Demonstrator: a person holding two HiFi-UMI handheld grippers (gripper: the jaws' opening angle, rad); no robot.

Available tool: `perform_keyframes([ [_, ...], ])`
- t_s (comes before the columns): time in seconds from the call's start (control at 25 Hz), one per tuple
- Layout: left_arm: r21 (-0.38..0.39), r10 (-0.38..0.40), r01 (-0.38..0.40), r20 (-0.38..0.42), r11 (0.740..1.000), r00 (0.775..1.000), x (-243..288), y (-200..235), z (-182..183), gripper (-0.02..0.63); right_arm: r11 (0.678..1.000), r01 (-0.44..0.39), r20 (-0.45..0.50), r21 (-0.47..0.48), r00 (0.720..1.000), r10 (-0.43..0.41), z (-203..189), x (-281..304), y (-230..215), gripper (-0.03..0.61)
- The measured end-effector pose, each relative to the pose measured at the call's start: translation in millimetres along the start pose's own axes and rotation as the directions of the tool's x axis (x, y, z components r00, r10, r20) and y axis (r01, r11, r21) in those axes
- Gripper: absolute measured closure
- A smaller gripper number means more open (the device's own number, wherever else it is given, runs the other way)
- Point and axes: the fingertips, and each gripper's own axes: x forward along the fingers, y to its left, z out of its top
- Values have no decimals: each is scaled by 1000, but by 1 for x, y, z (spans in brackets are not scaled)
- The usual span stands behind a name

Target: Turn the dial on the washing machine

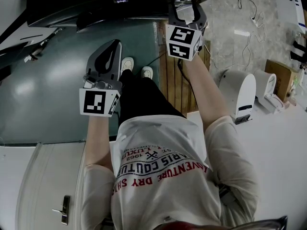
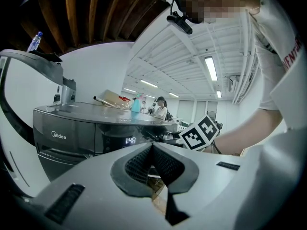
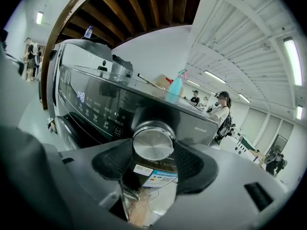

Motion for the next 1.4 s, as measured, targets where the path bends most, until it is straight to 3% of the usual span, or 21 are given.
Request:
perform_keyframes([
  [0.08, 4, -4, 4, 2, 1000, 1000, 1, -1, 3, 598, 999, 2, -2, -37, 1000, -2, 0, 0, 0, 290],
  [0.16, 6, -6, 6, 6, 1000, 1000, 3, -2, 5, 598, 988, 28, 14, -151, 1000, -26, 2, 1, 1, 284],
  [0.24, 7, -8, 8, 8, 1000, 1000, 4, -4, 7, 598, 955, 54, 52, -292, 998, -40, 5, -2, 4, 218],
  [0.32, 9, -12, 12, 9, 1000, 1000, 5, -6, 8, 598, 906, 62, 68, -420, 997, -37, 3, -5, 8, 212],
  [0.44, 7, -14, 14, 10, 1000, 1000, 7, -7, 7, 598, 805, 88, 77, -587, 996, -53, -5, -6, 8, 212],
  [0.68, -7, -16, 16, 2, 1000, 1000, 11, -10, 0, 598, 536, 168, 170, -827, 984, -47, -3, -1, 9, 213],
  [0.76, -16, -12, 12, -7, 1000, 1000, 11, -10, -2, 598, 485, 193, 192, -853, 980, -52, -3, 0, 8, 216],
  [0.88, -7, -9, 9, -6, 1000, 1000, 11, -9, -3, 598, 483, 208, 206, -850, 977, -59, -3, 0, 6, 253],
  [1.2, 2, -5, 5, -11, 1000, 1000, 8, -10, -3, 598, 635, 176, 162, -752, 983, -81, -5, 1, 7, 287],
  [1.4, 0, 5, -5, -11, 1000, 1000, 4, -10, -4, 598, 678, 157, 146, -718, 987, -74, -4, 1, 7, 287],
])
